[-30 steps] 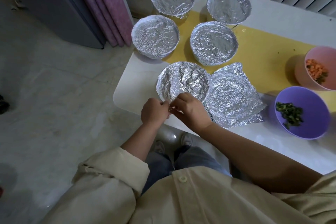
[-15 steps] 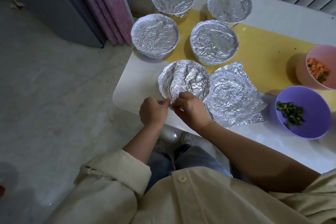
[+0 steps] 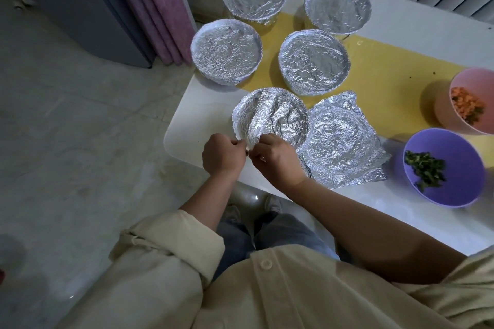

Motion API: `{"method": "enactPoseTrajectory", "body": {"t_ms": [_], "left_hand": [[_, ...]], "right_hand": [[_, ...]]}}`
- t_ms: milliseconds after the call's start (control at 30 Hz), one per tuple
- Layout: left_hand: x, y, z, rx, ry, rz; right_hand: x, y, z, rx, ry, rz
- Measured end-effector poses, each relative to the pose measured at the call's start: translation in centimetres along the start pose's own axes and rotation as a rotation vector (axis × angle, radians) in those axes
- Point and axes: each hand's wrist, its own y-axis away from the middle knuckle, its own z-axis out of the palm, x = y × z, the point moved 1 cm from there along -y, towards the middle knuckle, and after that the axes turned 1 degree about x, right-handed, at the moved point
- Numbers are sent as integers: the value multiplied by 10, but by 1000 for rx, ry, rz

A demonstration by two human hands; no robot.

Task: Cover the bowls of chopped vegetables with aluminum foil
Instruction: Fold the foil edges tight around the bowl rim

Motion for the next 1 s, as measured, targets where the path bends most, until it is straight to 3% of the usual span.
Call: {"method": "enactPoseTrajectory", "body": {"t_ms": [200,367,733,1000], "left_hand": [[2,-1,-3,15,-33,9],[-2,-1,-3,-82,52,-54],[3,-7,-7,-29,15,-25],[-9,8,2,-125,132,-88]], "right_hand": [[-1,-1,1,10,-7,5],[2,-2,3,12,11,-10],[7,4,1,-9,39,25],[2,2,0,25,42,-30]]}}
